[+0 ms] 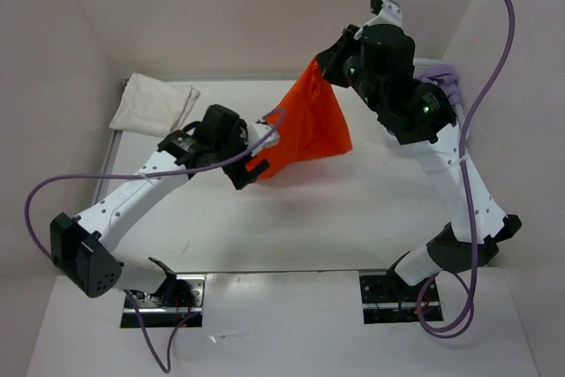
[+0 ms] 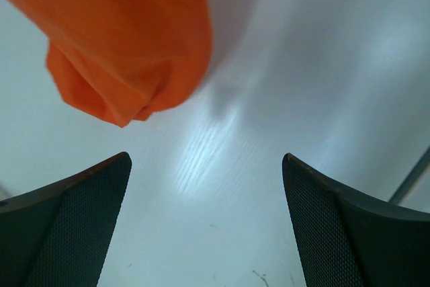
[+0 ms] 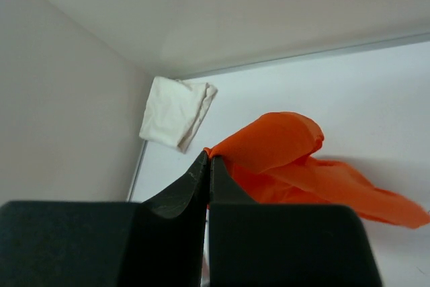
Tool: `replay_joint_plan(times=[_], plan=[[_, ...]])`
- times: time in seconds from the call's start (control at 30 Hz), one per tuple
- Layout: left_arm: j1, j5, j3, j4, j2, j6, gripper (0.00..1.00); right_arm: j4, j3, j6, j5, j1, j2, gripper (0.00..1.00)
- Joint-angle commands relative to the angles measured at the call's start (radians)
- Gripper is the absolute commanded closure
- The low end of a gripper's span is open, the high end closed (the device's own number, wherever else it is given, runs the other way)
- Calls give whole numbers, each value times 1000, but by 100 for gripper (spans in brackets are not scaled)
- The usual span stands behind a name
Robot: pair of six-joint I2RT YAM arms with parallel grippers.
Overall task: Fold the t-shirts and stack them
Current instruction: Flatten out the tshirt
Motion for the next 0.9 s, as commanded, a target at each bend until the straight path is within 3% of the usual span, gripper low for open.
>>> replay_joint_plan(times=[0.0, 0.1, 0.2, 0.27, 0.33, 0.4, 0.63, 0.83, 0.87], plan=[[-112, 15, 2, -1, 55, 16, 0, -69, 130, -31, 88, 28, 56, 100], [-211, -33, -49, 68, 98, 30, 0, -152, 305, -51, 163, 76, 149, 100], [-265, -109, -99, 173, 130, 27, 0, -320, 608, -62, 244, 120, 304, 100], [-274, -189, -121, 278, 145, -25, 0, -493, 1054, -76, 244, 121, 504, 100], [-265, -346, -153, 390, 168, -65, 0, -435, 933, -76, 286, 131, 446, 100], [-244, -406, -153, 438, 179, -129, 0, -492, 1045, -85, 370, 151, 481, 100], [-170, -132, -61, 414, 179, -297, 0, -516, 1007, -73, 464, 151, 461, 100], [-154, -64, 51, 377, 199, -428, 0, -537, 985, -62, 530, 151, 432, 100], [-135, 6, 64, 377, 199, -450, 0, -537, 971, -51, 545, 151, 432, 100]])
